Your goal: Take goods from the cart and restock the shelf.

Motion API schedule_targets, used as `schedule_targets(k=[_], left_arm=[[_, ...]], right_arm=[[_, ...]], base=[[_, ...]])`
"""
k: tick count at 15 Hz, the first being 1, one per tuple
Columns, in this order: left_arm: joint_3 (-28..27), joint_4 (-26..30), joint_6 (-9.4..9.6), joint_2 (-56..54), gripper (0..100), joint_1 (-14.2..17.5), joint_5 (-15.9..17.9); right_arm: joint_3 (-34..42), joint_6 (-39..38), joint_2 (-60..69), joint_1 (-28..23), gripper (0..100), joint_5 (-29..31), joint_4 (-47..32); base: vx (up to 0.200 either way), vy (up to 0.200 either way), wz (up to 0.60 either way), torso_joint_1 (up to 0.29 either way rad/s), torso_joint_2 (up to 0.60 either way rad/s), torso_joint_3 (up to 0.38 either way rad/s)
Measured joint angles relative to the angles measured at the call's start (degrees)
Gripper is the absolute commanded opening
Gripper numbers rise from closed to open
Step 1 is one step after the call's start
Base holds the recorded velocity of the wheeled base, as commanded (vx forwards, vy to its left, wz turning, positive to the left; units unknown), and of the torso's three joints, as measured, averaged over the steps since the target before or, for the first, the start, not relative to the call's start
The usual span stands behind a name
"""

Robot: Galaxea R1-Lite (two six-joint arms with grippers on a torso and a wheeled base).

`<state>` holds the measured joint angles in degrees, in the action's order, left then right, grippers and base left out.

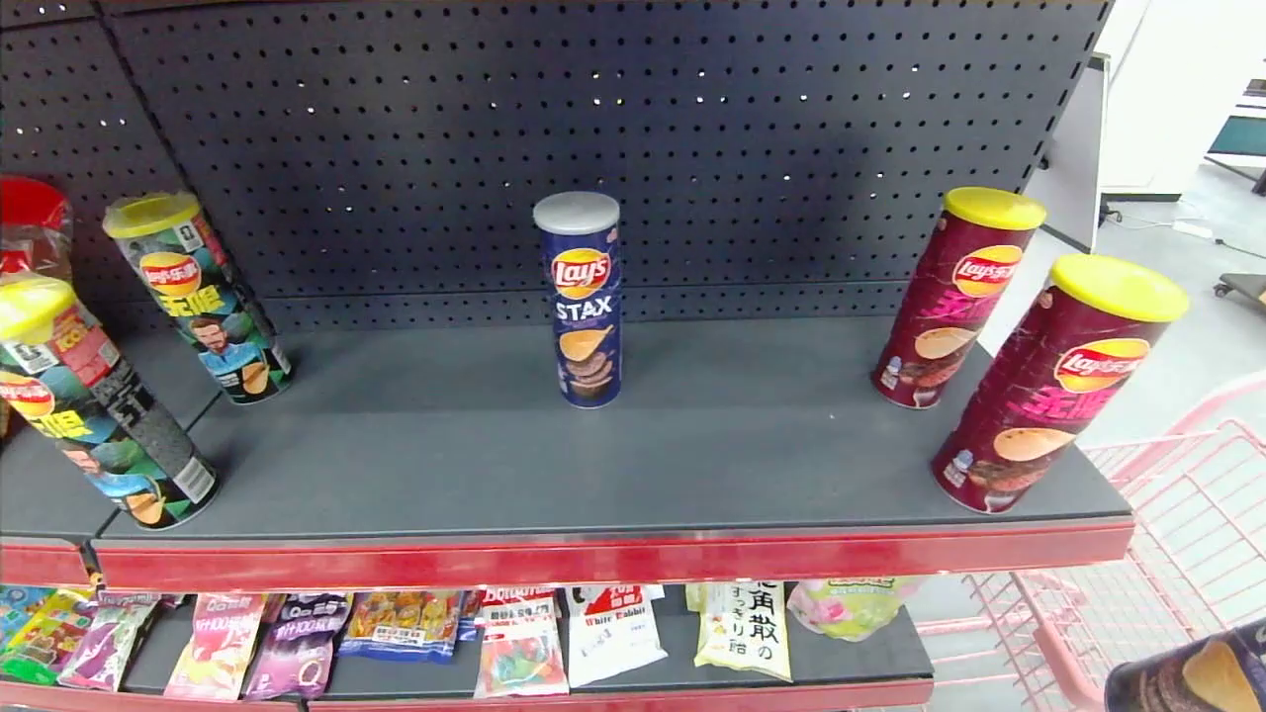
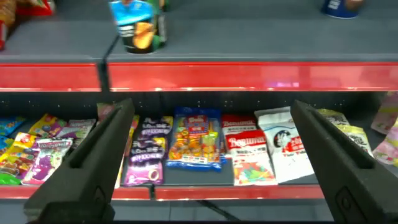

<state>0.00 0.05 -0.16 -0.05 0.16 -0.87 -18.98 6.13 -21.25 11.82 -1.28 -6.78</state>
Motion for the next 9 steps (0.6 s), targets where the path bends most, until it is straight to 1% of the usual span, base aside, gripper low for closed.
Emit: schedule_targets(k=[6, 9], left_arm=[[-0.02, 0.02, 0.0, 0.0, 100, -0.06, -0.02], [0.0, 0.0, 0.0, 0.0, 100, 0.0, -0.02]], right_arm=[[0.66, 0.0, 1.05, -0.09, 0, -0.11, 0.11], [0.74, -0.01, 1.05, 0.02, 0, -0.33, -0.09]], base=[[0.2, 0.0, 0.0, -0.003, 0.0, 0.001], [0.0, 0.0, 0.0, 0.0, 0.0, 0.0]])
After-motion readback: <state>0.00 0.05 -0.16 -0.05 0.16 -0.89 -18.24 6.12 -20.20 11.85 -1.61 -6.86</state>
